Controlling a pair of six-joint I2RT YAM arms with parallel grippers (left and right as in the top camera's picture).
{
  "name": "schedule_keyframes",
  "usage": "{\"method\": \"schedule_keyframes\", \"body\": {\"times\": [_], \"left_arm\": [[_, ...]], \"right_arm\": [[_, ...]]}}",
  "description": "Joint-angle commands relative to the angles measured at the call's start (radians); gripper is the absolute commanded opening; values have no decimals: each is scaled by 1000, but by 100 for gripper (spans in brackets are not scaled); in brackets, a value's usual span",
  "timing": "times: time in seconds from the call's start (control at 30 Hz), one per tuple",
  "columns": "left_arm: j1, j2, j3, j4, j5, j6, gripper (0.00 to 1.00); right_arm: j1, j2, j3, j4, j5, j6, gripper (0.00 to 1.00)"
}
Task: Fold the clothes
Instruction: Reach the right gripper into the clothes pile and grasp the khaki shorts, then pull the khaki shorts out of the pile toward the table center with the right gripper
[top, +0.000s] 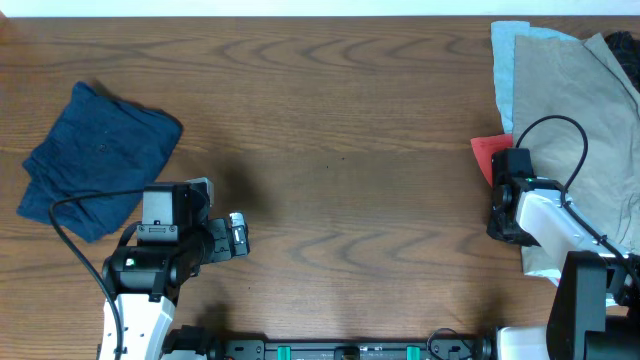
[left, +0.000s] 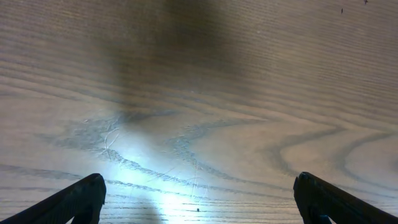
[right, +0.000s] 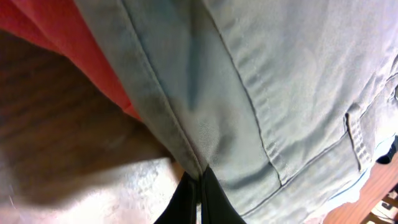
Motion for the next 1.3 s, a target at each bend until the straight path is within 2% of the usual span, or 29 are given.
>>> {"method": "schedule_keyframes", "body": {"times": [0.0,0.13,0.27,0.37,0.47,0.67,1.0,1.03,1.1,1.13,1.27], "left_arm": [[4,1,20,0,10,-9,98],[4,1,20,1,10,-9,98],[4,1,20,2,10,-9,98],[4,2,20,8,10,-9,98],[4,2,20,16,10,-9,98],[4,5,20,25,10,-9,98],[4,6,20,31,10,-9,98],[4,6,20,34,10,-9,98],[4,6,20,42,10,-9,98],[4,6,20,48,10,-10,98],[4,6,20,68,33,-45,98]], "right_arm": [[-7,-54,48,-56,-43,9,1],[-7,-150,167,-132,-196,-64,1],[6,-252,300,-130,-618,-264,1],[43,-303,361,-126,-838,-291,1],[114,-328,368,-103,-978,-291,1],[322,-311,367,-58,-1041,-238,1],[597,-187,367,253,-971,-151,2],[605,-175,367,256,-941,-148,10],[607,-159,367,237,-863,-148,67],[602,-156,367,217,-814,-147,99],[569,-165,367,126,-632,-121,99]]}}
